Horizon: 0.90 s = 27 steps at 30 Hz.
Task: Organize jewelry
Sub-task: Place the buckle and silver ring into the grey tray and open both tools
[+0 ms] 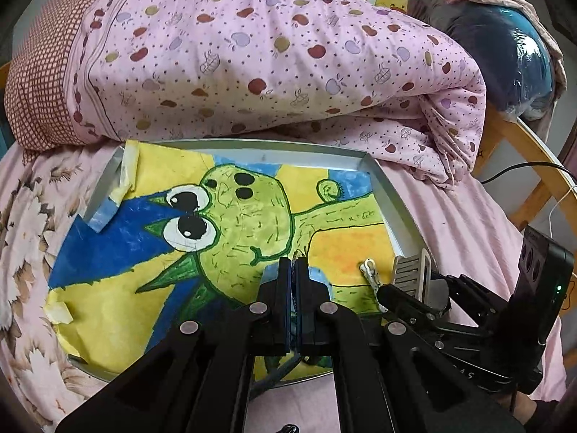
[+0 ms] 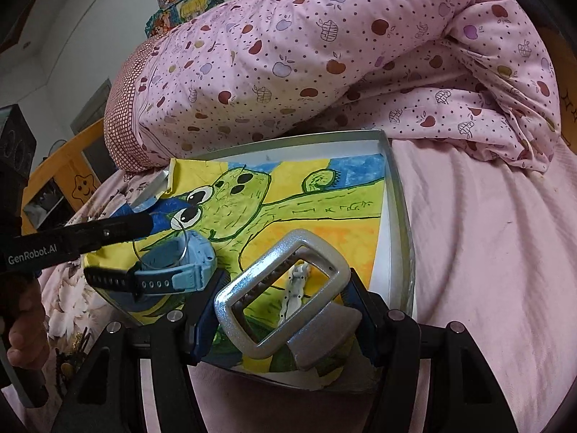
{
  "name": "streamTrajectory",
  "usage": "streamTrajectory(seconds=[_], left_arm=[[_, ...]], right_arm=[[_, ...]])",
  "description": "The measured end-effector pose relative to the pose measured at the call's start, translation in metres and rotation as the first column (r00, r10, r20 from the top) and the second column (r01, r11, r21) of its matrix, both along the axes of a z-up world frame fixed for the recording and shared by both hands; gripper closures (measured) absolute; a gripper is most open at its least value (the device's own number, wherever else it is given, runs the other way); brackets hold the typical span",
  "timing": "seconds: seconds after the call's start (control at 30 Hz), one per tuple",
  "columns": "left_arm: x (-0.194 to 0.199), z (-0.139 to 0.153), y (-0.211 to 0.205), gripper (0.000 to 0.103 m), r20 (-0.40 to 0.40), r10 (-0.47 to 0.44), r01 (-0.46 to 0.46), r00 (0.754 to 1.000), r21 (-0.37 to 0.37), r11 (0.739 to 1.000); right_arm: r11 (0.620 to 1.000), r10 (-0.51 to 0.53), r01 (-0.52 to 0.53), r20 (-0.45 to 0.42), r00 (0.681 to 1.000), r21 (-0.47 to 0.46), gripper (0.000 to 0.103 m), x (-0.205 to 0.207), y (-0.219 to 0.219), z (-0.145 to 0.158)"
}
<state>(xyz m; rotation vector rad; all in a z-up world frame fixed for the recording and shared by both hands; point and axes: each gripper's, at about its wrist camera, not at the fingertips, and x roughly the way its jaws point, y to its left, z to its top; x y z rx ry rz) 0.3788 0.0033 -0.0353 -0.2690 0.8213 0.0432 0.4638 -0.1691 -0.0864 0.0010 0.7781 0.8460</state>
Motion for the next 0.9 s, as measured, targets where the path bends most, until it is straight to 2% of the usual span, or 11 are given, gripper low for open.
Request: streamTrajectory(seconds=[0.1, 0.37, 0.43, 0.5, 0.57, 0.67, 0.77, 0.8, 0.9], left_arm=[[0.000, -0.002, 0.001, 0.103, -0.005, 0.001, -0.001, 1.000, -0.014, 1.000], [-0.003, 0.001, 0.010, 0.100, -0.016, 0.033, -0.034, 0.999, -0.060, 0.998], [-0.006, 0.003, 0.013, 0.086, -0.013, 0.040, -0.040, 0.999, -0.063, 0.997], [-0.012, 0.008, 0.015, 0.058, 0.008, 0.055, -0.054, 0.998, -0.076, 0.996], [-0.021, 0.015, 0.018, 0.052, 0.045, 0.068, -0.063, 0.997, -0.088, 0.994], [-0.030, 0.023, 0.019, 0.043, 0.058, 0.082, -0.078, 0.995, -0.076, 0.994], [-0.044, 0.033, 0.020, 0.040, 0.078, 0.102, -0.096, 0.992, -0.072, 0.993], [-0.047, 0.036, 0.020, 0.031, 0.084, 0.108, -0.103, 0.991, -0.066, 0.993], [-0.067, 0.051, 0.018, 0.019, 0.134, 0.139, -0.133, 0.981, -0.054, 0.990]], right_arm=[[1.000, 0.001, -0.001, -0.002, 1.000, 0.005, 0.041, 0.000, 0.000, 0.000], [0.999, -0.038, 0.037, 0.018, 0.999, 0.013, 0.028, 0.001, -0.007, 0.008], [0.999, -0.052, 0.052, 0.036, 0.998, 0.017, 0.024, 0.000, -0.010, 0.014], [0.998, -0.065, 0.064, 0.056, 0.996, 0.023, 0.021, -0.003, -0.013, 0.021], [0.996, -0.080, 0.077, 0.077, 0.994, 0.032, 0.017, -0.006, -0.016, 0.028], [0.994, -0.103, 0.098, 0.117, 0.988, 0.051, 0.010, -0.015, -0.022, 0.042], [0.991, -0.119, 0.109, 0.158, 0.980, 0.074, 0.006, -0.026, -0.028, 0.058], [0.990, -0.127, 0.113, 0.175, 0.976, 0.086, 0.005, -0.031, -0.031, 0.065], [0.985, -0.147, 0.125, 0.210, 0.966, 0.117, 0.001, -0.044, -0.036, 0.081]])
